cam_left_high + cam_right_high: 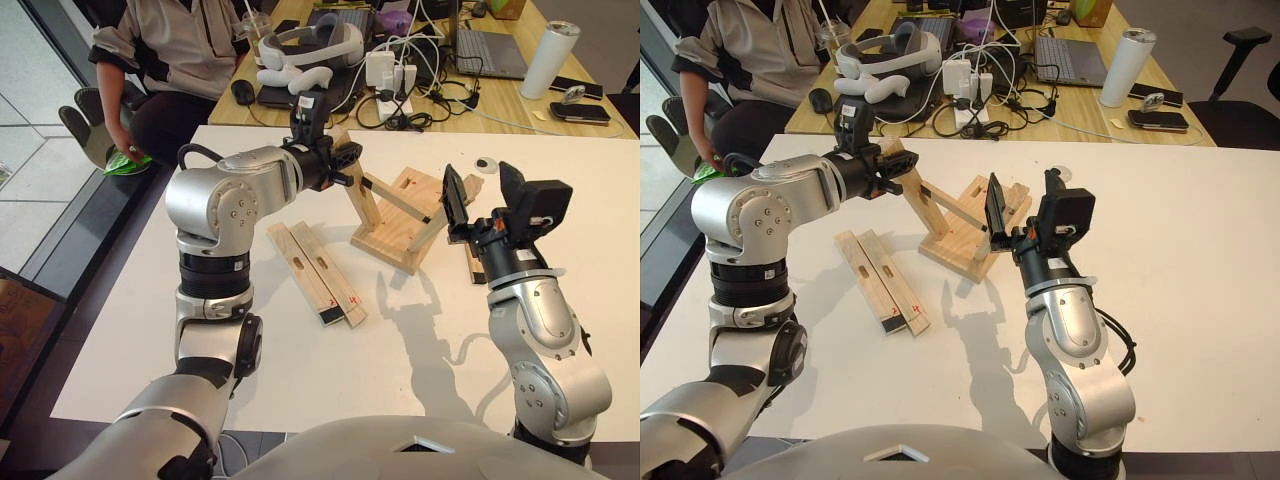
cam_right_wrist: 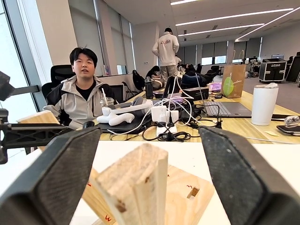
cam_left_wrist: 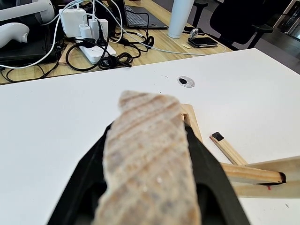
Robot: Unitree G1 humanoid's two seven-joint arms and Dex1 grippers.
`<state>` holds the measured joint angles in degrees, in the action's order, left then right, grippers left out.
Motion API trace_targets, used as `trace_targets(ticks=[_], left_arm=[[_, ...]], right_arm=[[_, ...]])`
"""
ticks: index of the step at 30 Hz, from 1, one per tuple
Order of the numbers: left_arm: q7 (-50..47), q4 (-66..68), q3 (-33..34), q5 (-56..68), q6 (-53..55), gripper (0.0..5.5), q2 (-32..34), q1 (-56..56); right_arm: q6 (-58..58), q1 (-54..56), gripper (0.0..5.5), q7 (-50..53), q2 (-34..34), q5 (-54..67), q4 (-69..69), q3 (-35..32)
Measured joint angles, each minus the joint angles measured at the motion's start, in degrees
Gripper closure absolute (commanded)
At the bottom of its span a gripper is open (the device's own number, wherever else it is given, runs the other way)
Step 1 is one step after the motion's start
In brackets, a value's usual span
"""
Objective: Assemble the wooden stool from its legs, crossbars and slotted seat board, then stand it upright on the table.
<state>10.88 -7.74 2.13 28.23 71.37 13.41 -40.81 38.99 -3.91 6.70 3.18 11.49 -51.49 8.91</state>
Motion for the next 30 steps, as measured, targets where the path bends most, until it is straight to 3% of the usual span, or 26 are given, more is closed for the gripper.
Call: trace_targets(ticks=[12, 30], left_arm=[[-0.32, 0.0, 0.13, -0.11, 0.0, 4.48, -0.32, 0.04], [0.68, 0.67, -2.19, -1.27, -1.24, 4.48, -0.42, -0.48]], right_arm=[[0.48, -0.55, 3.54, -2.03, -0.9, 0.46, 0.57, 0.12], [0.73, -0.89, 3.55, -2.71, -0.49, 0.45, 0.51, -0.3]])
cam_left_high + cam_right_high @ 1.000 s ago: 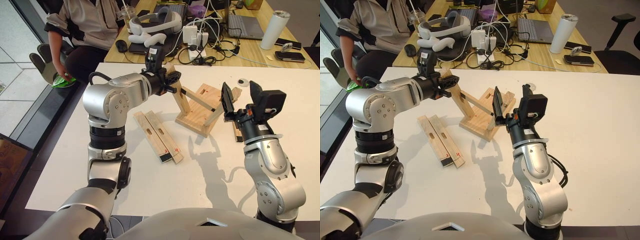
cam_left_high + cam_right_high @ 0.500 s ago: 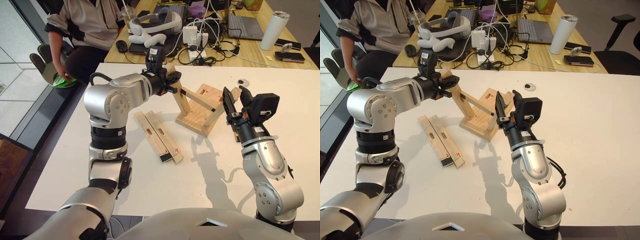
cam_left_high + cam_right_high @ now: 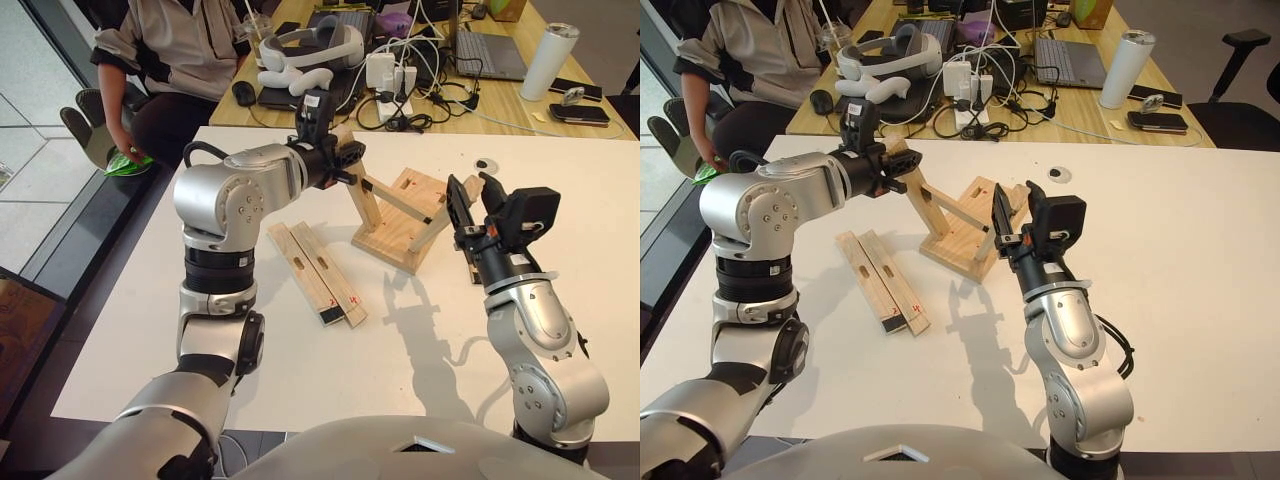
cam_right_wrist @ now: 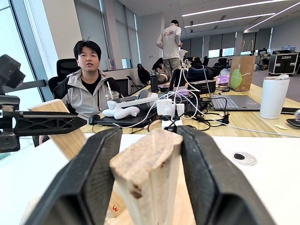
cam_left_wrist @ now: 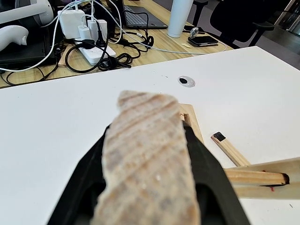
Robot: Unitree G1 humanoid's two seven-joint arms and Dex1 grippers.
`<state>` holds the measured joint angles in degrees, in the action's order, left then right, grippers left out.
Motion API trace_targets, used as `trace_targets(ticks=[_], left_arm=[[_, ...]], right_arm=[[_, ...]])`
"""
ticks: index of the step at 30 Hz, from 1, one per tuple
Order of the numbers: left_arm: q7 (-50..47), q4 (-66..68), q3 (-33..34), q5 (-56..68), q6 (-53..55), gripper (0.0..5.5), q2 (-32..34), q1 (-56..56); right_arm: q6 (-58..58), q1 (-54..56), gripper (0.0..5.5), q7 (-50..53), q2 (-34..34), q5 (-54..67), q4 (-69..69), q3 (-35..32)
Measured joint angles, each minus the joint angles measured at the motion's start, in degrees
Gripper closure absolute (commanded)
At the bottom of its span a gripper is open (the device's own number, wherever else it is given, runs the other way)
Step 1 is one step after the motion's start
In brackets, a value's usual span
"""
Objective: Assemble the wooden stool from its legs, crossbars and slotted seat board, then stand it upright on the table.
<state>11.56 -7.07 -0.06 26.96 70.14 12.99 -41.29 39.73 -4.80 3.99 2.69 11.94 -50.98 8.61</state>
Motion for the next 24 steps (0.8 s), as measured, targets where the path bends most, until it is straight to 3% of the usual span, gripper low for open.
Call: trace_targets(ticks=[4, 6, 10, 24], left_arm=[[-0.01, -1.94, -1.37, -0.56, -0.06, 4.45, 0.45, 0.64], [0.03, -2.43, -2.26, -0.99, -0.65, 3.9, 0.77, 0.89], [1.08, -2.65, -5.36, -1.64, 0.45, 3.42, 0.79, 3.84], [-3.13, -4.25, 7.91, -0.07, 2.44, 3.41, -8.16, 3.8]], right_arm=[[-0.01, -0.29, 3.55, -0.01, 0.03, 0.0, -0.18, -0.26], [-0.06, -0.35, 3.57, -0.02, 0.04, 0.0, -0.18, -0.32], [-0.33, -0.21, 3.58, -0.55, 0.12, -0.17, -0.31, -0.39], [-0.32, 0.15, 3.58, -0.99, 0.25, -0.47, -0.33, -0.53]])
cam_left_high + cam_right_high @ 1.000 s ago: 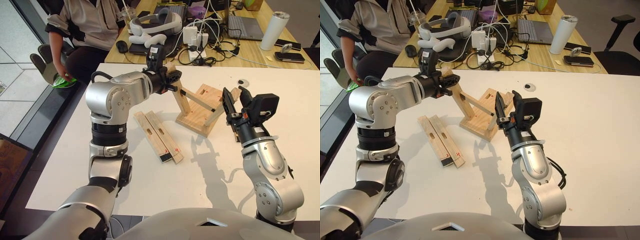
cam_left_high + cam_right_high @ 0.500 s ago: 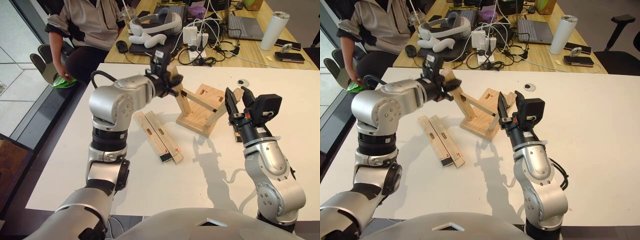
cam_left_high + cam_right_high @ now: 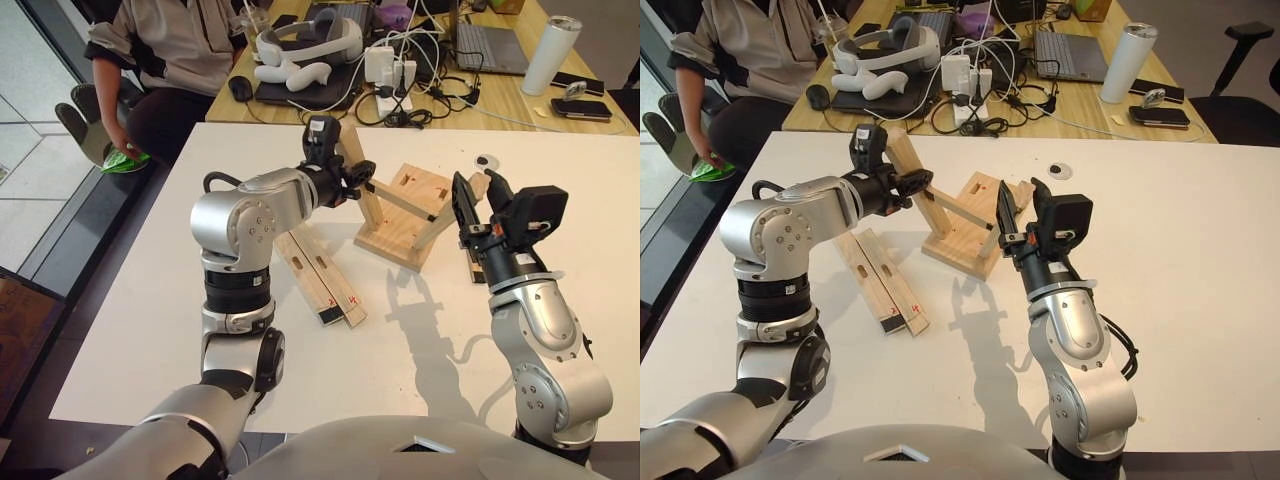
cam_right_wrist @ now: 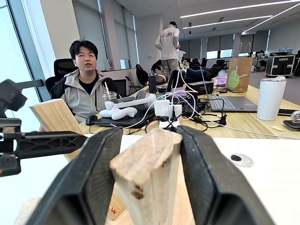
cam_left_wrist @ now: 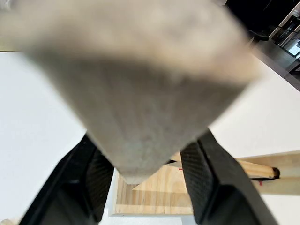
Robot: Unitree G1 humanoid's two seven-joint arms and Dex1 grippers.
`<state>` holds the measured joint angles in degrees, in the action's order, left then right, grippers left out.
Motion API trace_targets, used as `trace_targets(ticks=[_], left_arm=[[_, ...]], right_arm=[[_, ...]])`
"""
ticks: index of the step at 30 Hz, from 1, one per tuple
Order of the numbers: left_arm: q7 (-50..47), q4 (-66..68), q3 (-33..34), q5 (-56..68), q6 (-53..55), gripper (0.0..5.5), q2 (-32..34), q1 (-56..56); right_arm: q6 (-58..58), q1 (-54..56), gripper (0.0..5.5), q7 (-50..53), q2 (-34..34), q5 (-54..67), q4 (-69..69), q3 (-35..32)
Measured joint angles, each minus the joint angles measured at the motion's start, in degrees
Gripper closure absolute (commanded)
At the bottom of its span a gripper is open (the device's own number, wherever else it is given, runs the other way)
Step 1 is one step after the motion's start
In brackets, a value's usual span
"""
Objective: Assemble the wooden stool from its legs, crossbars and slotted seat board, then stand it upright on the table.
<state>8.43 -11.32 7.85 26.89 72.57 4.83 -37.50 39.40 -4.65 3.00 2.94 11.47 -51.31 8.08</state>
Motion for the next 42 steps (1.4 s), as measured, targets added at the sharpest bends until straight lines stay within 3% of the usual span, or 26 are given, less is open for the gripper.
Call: trace_targets(ticks=[10, 16, 22, 28, 30, 35, 37, 42], left_arm=[[-1.06, -6.26, 7.63, 4.0, -0.18, 3.41, -1.72, -0.44], [-1.47, -1.77, 12.41, 5.73, -11.87, 3.41, -1.36, -14.3], [0.46, 10.79, 7.56, 1.41, -24.64, 3.41, -0.3, -20.3], [5.77, 13.5, -12.5, -7.21, -23.53, 3.41, 2.33, -8.27], [5.0, 11.71, -13.03, -7.62, -23.34, 3.41, 1.44, -6.66], [0.98, 12.91, -7.57, -3.03, -19.11, 3.41, -6.75, -4.19], [-2.23, 12.92, -0.99, 0.69, -18.5, 3.41, -8.86, -6.75], [-7.09, 10.31, 9.91, 6.27, -21.17, 3.41, -6.62, -20.68]], right_arm=[[-1.01, 0.15, 3.58, -0.87, 0.47, -0.01, 0.62, -0.66], [-1.77, 0.72, 3.58, -1.39, 0.63, -0.02, 1.73, -1.14], [-2.13, 2.1, 3.58, -2.13, 0.69, -0.08, 3.04, -0.58], [-1.88, 2.33, 3.58, -2.44, 1.27, -0.08, 3.86, -0.48], [-1.61, 2.26, 3.58, -2.48, 1.58, -0.04, 3.94, -0.48], [-1.94, 2.46, 3.58, -2.56, 1.62, 0.03, 3.74, -0.44], [-2.15, 3.07, 3.58, -2.87, 1.58, 0.04, 3.77, -0.27], [-2.11, 2.9, 3.58, -2.81, 1.5, 0.0, 3.83, -0.2]])
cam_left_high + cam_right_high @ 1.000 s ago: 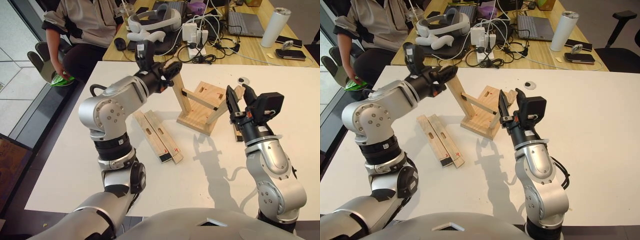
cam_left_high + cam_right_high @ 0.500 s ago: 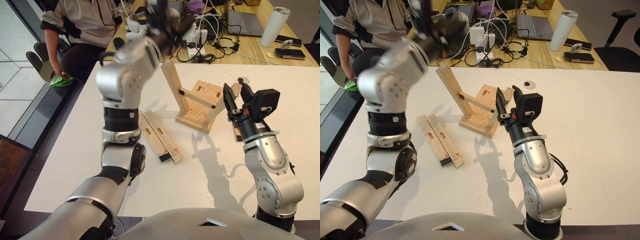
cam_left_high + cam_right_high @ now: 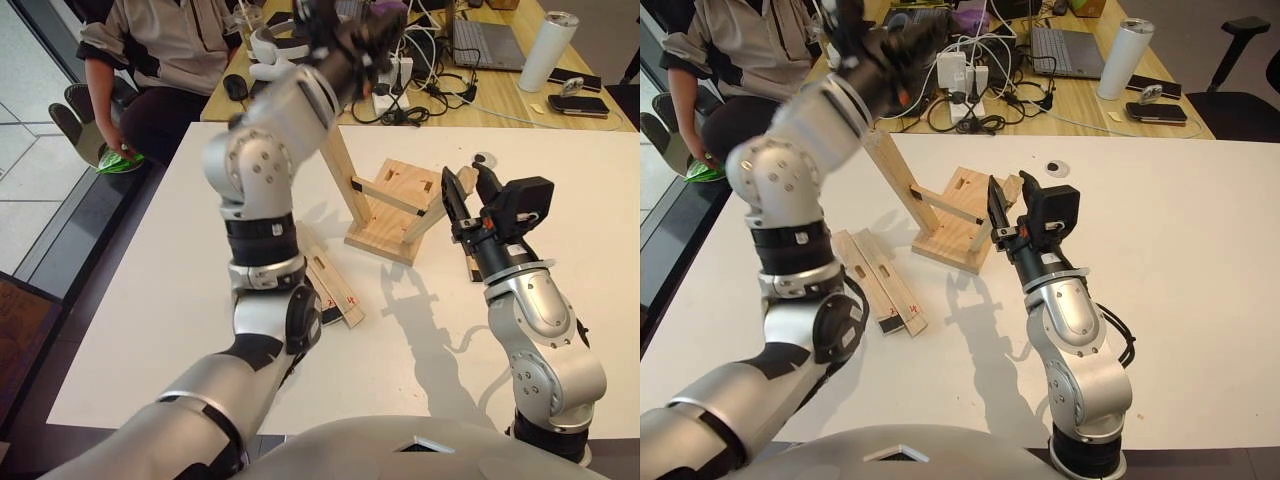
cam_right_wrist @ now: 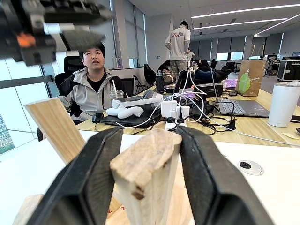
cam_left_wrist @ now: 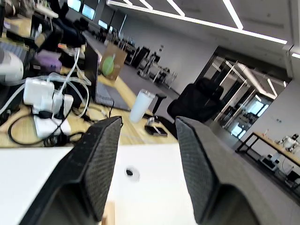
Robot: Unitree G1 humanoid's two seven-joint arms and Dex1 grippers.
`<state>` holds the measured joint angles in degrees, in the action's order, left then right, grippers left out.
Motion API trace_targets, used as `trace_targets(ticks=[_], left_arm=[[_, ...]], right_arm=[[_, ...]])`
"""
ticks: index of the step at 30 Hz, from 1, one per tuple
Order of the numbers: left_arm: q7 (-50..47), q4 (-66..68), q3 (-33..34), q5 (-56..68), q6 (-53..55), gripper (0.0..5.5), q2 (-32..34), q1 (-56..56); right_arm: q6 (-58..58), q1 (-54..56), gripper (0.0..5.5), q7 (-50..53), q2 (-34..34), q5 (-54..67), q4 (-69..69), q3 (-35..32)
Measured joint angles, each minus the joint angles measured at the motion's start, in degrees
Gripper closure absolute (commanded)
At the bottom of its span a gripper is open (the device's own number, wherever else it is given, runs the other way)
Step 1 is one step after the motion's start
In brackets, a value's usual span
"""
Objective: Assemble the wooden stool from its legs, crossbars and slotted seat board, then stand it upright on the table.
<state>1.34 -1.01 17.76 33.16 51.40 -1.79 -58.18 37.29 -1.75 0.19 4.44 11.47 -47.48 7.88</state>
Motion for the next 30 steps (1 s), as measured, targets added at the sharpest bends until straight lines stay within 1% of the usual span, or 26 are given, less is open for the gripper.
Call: trace_targets(ticks=[3, 4, 6, 9, 11, 12, 15, 17, 22, 25, 26, 27, 30], left_arm=[[1.14, 1.5, -1.88, -5.8, -6.22, 3.41, 7.76, -3.99], [1.8, 3.43, -4.03, -9.16, -8.15, 3.41, 10.85, -4.0], [2.97, 5.66, -8.25, -14.23, -10.53, 3.41, 14.19, -2.53], [5.63, 6.75, -14.64, -17.36, -10.09, 3.41, 14.99, 3.24], [9.16, 6.44, -20.5, -17.65, -5.84, 3.41, 14.86, 8.91], [10.3, 4.37, -22.35, -17.89, -5.57, 3.41, 15.24, 10.28], [11.3, 1.41, -24.85, -19.09, -4.9, 3.41, 16.4, 12.85], [11.05, 0.5, -24.3, -19.15, -4.87, 3.41, 16.07, 13.52], [8.5, 0.17, -16.91, -15.91, -3.53, 3.41, 11.44, 13.95], [7.16, -0.91, -13.86, -14.17, -1.78, 3.41, 9.05, 13.96], [6.72, -1.32, -13.22, -13.65, -1.25, 3.41, 8.49, 13.96], [6.63, -1.96, -12.9, -13.33, -0.66, 3.41, 8.13, 13.97], [6.06, -3.03, -11.54, -12.25, 0.41, 3.41, 7.23, 13.91]], right_arm=[[0.0, -0.02, 3.58, 0.09, -0.09, -0.03, 0.04, 0.08], [-0.01, -0.06, 3.58, 0.16, -0.1, -0.06, 0.03, 0.14], [-0.05, -0.06, 3.58, 0.25, -0.13, -0.06, 0.01, 0.22], [0.03, -0.08, 3.58, 0.24, -0.07, 0.0, -0.07, 0.23], [0.19, 0.0, 3.58, 0.09, 0.05, 0.03, -0.07, 0.16], [0.37, 0.1, 3.58, -0.27, 0.19, 0.11, -0.05, 0.02], [1.35, 0.06, 3.58, -0.81, 0.69, 0.2, 0.21, -0.21], [1.48, 0.07, 3.58, -1.03, 0.97, 0.3, 0.14, -0.3], [1.39, 0.42, 3.58, -1.04, 1.02, 0.24, 0.21, -0.46], [0.97, 1.67, 3.58, -1.98, 1.75, 0.22, 1.51, -1.44], [0.6, 2.25, 3.25, -2.35, 2.31, 0.36, 2.27, -2.08], [0.33, 2.71, 3.17, -3.23, 2.64, 0.54, 2.84, -2.74], [-1.04, 4.97, 2.52, -6.22, 3.51, 2.76, 4.28, -5.09]])
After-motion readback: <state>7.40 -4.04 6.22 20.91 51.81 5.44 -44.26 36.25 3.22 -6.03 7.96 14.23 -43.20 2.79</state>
